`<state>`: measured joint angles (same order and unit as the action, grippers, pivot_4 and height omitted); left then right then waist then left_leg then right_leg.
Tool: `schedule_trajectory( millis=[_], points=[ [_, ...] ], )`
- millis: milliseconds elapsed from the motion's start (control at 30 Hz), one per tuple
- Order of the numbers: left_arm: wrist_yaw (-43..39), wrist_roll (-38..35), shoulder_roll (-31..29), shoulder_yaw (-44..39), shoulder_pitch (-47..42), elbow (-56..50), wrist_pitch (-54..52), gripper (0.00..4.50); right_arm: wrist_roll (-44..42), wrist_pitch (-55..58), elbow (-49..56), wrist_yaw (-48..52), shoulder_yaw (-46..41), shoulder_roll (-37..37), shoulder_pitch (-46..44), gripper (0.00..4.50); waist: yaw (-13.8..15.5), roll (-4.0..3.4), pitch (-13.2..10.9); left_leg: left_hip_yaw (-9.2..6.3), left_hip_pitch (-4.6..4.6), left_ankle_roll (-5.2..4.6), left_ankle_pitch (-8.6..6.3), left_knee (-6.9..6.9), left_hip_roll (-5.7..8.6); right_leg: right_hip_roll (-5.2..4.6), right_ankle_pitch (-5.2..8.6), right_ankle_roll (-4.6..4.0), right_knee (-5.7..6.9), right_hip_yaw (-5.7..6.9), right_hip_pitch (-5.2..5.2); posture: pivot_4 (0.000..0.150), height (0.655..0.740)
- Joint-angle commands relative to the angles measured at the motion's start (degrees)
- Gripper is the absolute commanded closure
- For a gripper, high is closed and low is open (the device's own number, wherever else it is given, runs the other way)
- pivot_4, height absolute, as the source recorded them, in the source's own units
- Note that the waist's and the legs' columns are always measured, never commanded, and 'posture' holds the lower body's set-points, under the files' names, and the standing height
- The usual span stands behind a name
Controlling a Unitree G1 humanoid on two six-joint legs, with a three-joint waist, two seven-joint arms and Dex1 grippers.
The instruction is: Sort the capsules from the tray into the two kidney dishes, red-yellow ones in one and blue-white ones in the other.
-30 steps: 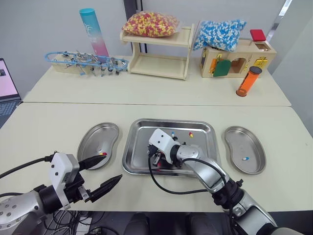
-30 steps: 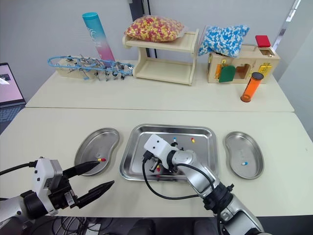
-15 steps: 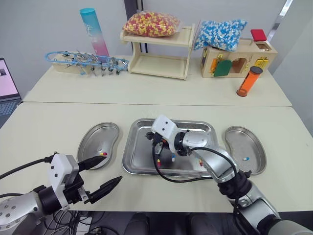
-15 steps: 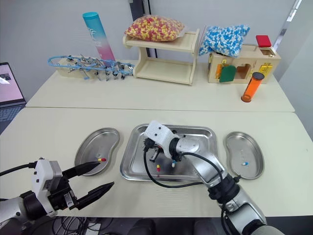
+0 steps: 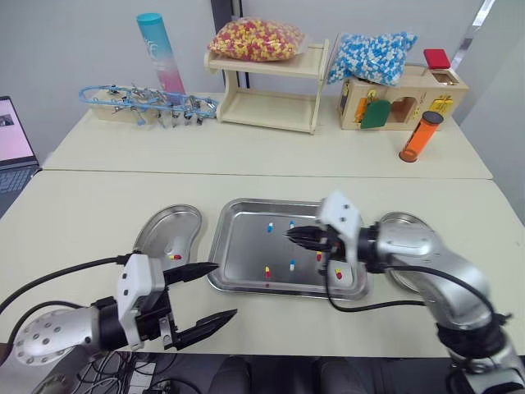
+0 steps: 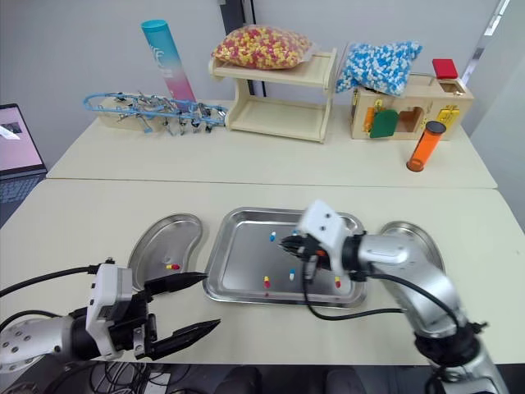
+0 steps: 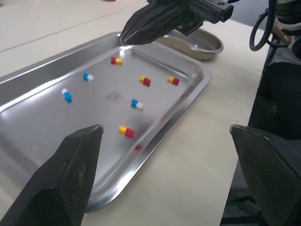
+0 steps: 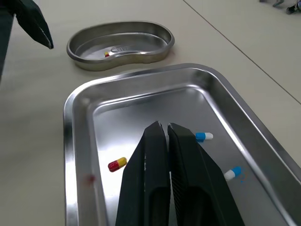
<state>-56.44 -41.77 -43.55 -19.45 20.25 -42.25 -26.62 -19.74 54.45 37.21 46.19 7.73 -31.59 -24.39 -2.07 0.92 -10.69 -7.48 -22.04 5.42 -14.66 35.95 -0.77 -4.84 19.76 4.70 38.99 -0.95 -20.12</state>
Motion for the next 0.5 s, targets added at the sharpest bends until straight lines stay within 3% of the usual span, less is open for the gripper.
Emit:
schedule_trajectory(
  millis=[33, 267, 500],
  points=[
    [-1.4, 0.3, 0.5, 5.5, -4.0, -0.8, 2.2, 0.0, -4.6, 1.1, 3.1, 2.5, -12.1, -6.5, 4.0, 4.47, 0.4, -0.01, 0.0, 0.03, -0.01, 0.0, 0.0, 0.01, 0.0, 0.0, 0.0, 0.01, -0.02, -0.01, 0.0, 0.15, 0.74],
    [-4.4, 4.2, 3.1, 7.1, -2.8, 5.2, 10.0, 0.0, -4.0, -4.2, -0.5, 3.4, -29.2, -15.8, 19.0, 4.47, 0.2, -0.04, 0.0, 0.09, -0.02, -0.02, -0.01, -0.02, 0.0, -0.01, 0.0, 0.0, -0.07, -0.04, 0.02, 0.15, 0.74],
    [-7.2, 8.1, 5.7, 10.3, -2.1, 9.5, 18.1, 0.0, -0.6, -11.7, -7.6, 2.3, -33.2, -16.7, 30.8, 4.47, 0.4, -0.02, 0.0, 0.15, 0.0, -0.01, -0.01, 0.04, 0.0, -0.04, 0.0, 0.01, -0.06, -0.03, 0.11, 0.15, 0.74]
  ],
)
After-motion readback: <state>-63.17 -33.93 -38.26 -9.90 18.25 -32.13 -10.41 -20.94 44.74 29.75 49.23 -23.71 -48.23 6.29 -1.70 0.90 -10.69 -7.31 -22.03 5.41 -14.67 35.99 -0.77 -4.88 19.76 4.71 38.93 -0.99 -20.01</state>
